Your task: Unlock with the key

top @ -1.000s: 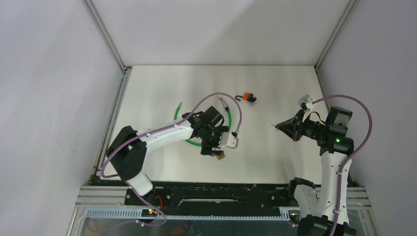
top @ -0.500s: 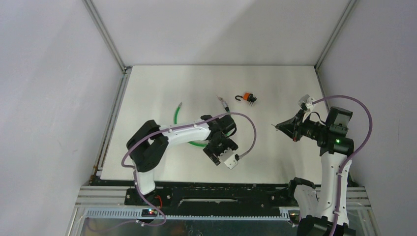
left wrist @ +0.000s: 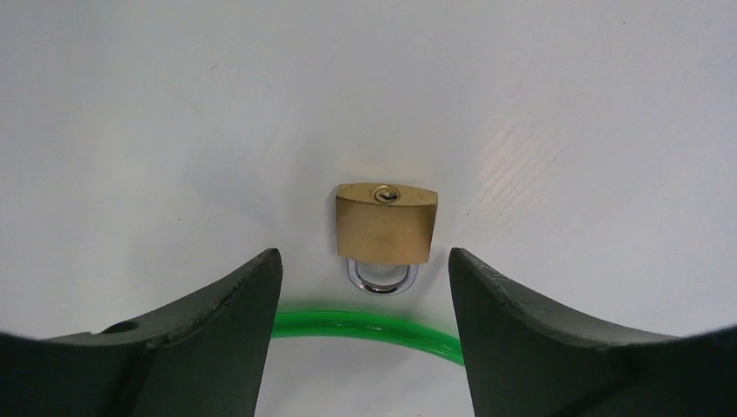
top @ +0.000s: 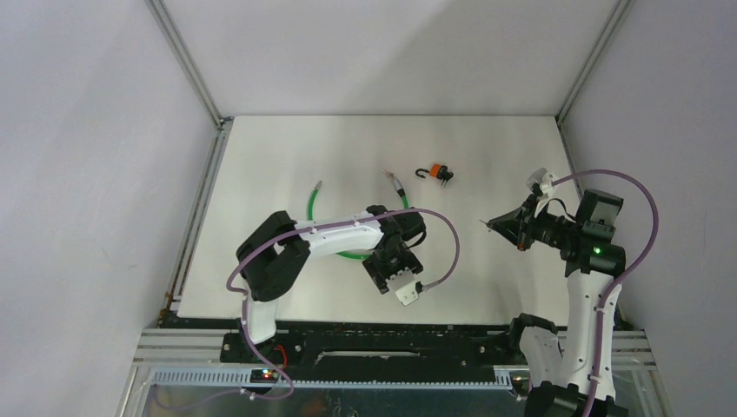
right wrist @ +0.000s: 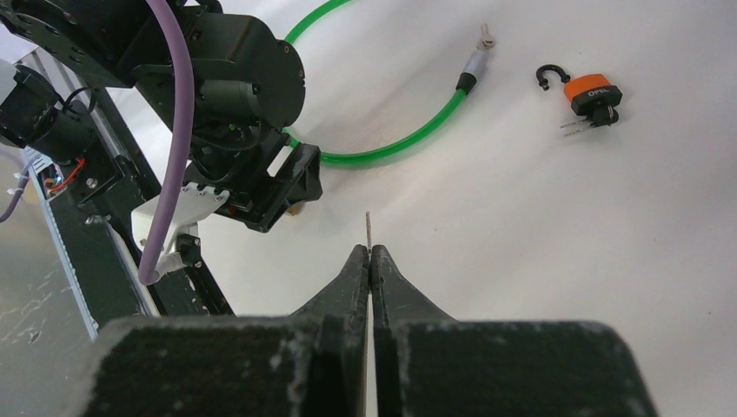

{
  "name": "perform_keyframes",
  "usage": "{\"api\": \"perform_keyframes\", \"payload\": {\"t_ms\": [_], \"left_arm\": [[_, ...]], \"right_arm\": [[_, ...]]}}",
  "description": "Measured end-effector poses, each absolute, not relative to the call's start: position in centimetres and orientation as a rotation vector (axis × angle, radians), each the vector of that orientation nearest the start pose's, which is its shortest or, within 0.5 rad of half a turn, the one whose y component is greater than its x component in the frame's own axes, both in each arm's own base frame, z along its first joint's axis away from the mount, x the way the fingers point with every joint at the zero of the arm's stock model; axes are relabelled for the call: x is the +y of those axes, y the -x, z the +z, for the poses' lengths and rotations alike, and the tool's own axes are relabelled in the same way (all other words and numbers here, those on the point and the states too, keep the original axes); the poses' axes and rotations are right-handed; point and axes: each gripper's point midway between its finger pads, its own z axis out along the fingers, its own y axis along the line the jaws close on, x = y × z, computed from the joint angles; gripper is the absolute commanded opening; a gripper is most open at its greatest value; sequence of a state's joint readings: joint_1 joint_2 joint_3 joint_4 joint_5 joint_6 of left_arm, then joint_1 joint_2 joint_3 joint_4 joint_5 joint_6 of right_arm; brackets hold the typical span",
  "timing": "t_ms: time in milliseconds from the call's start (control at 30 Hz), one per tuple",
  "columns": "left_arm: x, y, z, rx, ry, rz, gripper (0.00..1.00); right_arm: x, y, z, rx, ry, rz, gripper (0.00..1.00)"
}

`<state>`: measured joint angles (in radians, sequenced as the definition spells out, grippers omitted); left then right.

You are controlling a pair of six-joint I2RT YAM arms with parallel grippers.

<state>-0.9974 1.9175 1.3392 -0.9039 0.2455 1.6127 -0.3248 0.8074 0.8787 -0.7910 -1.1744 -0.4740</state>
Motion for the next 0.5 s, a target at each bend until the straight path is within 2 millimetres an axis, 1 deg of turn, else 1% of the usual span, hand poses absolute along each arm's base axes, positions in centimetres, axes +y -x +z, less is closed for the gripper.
{"api": "perform_keyframes", "payload": {"t_ms": [267,500], "left_arm": [[-31.27,-20.04,2.12,-0.836,3.163,0.333,0.74],[-31.11,-19.94,1.57,-0.828,3.146,0.323,0.68]], "right_arm": [[9.13,-21.31,24.90,1.775,0.687,0.794,0.00],[9.13,-21.31,24.90,1.775,0.687,0.794,0.00]]}}
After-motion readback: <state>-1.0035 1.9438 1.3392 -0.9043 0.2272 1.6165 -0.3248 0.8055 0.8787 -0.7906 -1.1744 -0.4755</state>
